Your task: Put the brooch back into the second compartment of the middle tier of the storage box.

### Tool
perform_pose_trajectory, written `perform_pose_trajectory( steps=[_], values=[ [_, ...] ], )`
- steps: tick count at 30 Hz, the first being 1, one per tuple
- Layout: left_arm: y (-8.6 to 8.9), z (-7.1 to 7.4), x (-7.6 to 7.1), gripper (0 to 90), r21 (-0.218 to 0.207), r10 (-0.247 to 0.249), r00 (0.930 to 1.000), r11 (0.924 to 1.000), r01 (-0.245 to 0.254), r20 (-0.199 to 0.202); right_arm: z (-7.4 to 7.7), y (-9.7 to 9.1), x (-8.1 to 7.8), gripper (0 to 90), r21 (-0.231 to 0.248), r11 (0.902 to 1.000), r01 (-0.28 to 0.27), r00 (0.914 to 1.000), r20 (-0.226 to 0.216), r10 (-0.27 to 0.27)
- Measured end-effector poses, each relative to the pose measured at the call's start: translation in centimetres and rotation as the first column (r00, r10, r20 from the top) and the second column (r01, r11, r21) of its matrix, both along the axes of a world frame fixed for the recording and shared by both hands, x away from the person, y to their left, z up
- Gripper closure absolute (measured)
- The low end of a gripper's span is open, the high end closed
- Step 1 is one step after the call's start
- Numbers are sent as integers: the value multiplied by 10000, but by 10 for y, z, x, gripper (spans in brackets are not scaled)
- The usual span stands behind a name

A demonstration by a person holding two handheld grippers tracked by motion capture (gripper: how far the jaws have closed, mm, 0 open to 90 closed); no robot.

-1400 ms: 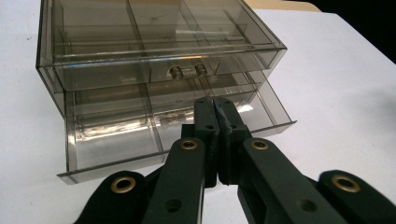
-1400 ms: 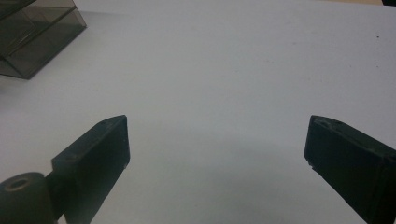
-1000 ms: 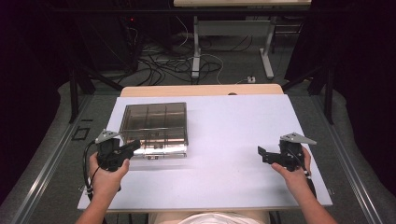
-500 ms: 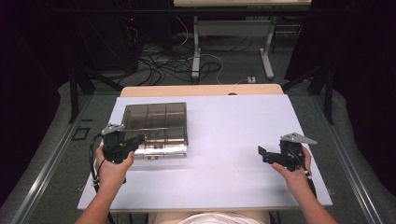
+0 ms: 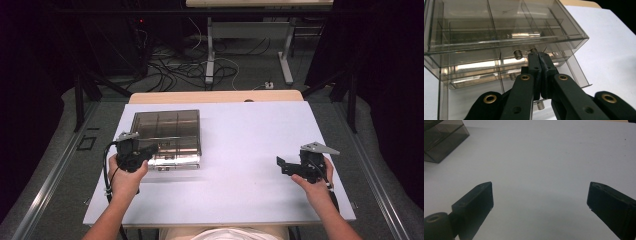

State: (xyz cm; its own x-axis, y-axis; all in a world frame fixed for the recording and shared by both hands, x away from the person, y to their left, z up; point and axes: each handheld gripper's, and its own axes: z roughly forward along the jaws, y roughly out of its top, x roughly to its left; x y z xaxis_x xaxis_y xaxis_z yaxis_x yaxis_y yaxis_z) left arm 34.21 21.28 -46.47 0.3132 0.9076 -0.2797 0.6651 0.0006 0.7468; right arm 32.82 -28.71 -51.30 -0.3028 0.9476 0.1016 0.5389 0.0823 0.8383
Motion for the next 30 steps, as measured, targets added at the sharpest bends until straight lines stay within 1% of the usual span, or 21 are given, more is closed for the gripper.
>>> perform_pose_trajectory(
  steps=[1, 2, 5, 6, 7, 8, 9, 11, 13, 14, 15, 20, 21, 22, 24, 25, 27, 28, 29, 30],
  values=[
    [0, -1, 0, 897, -43, 26, 10000, 10000, -26, -35, 0, 0, 0, 65, 11, 10000, -11, 10000, 3, 11],
    [0, -2, 1, 897, 26, 12, 10000, 10000, -12, -62, 0, 0, 0, 65, 8, 10000, -8, 10000, 4, 8],
    [-1, -5, 2, 897, 48, -1, 9998, 10000, 2, -191, 0, 0, 0, 65, 7, 10000, -13, 10000, 9, 13],
    [-2, -7, 2, 897, 60, 22, 9999, 10000, -21, -142, 0, 0, 0, 65, 10, 10000, -16, 10000, 9, 16],
    [-2, -7, 3, 897, 76, -2, 9997, 10000, 4, -235, 0, 0, 0, 65, 4, 10000, -22, 10000, 0, 22],
    [-3, -8, 3, 897, 65, 35, 9997, 10000, -34, -224, 0, 0, 0, 65, -26, 10000, -28, 10000, -60, 27],
    [-3, -9, 4, 897, 117, -37, 9995, 9999, 41, -320, 0, -1, 0, 65, -78, 9999, -84, 10000, -9, 83],
    [-4, -12, 6, 897, 132, 23, 9996, 9999, -19, -295, 0, 0, 1, 66, -43, 10000, -65, 10000, 17, 65],
    [-5, -14, 7, 897, 203, -6, 9995, 9998, 12, -329, 0, 0, 1, 65, -40, 10000, -70, 10000, 20, 70],
    [-6, -15, 7, 896, 184, -79, 9990, 9998, 87, -431, 0, 0, 1, 66, -36, 9999, -101, 9999, -8, 101],
    [-6, -16, 8, 897, 291, -63, 9992, 9995, 75, -384, 0, 0, 1, 65, 14, 9999, -111, 9999, -13, 111],
    [-8, -19, 9, 897, 329, -102, 9987, 9994, 118, -495, -1, 0, 0, 65, 12, 10000, -67, 10000, -13, 67],
    [-8, -20, 9, 897, 400, -109, 9987, 9991, 128, -491, -1, 0, 0, 65, 8, 10000, -64, 10000, -18, 64],
    [-8, -20, 9, 897, 382, -164, 9981, 9991, 187, -594, -1, -1, 0, 65, -24, 9999, -103, 9999, -2, 103],
    [-9, -22, 9, 897, 396, -125, 9982, 9991, 148, -578, -1, 0, 0, 65, -16, 9999, -104, 9999, -12, 104],
    [-9, -23, 9, 897, 459, -126, 9981, 9988, 154, -602, 0, 0, 0, 66, 12, 9999, -124, 9999, -11, 124],
    [-10, -24, 10, 897, 447, -112, 9978, 9989, 141, -650, -1, 0, 1, 66, 11, 9999, -134, 9999, -14, 134],
    [-10, -24, 10, 897, 448, -200, 9971, 9987, 234, -729, -1, 0, 1, 66, 3, 9999, -134, 9999, -16, 134],
    [-10, -25, 10, 897, 436, -128, 9975, 9989, 159, -691, -1, 0, 1, 66, 18, 9999, -134, 9999, -20, 134],
    [-10, -25, 10, 897, 472, -152, 9971, 9987, 187, -740, -1, 0, 1, 66, 15, 9999, -138, 9999, -13, 138]
  ],
)
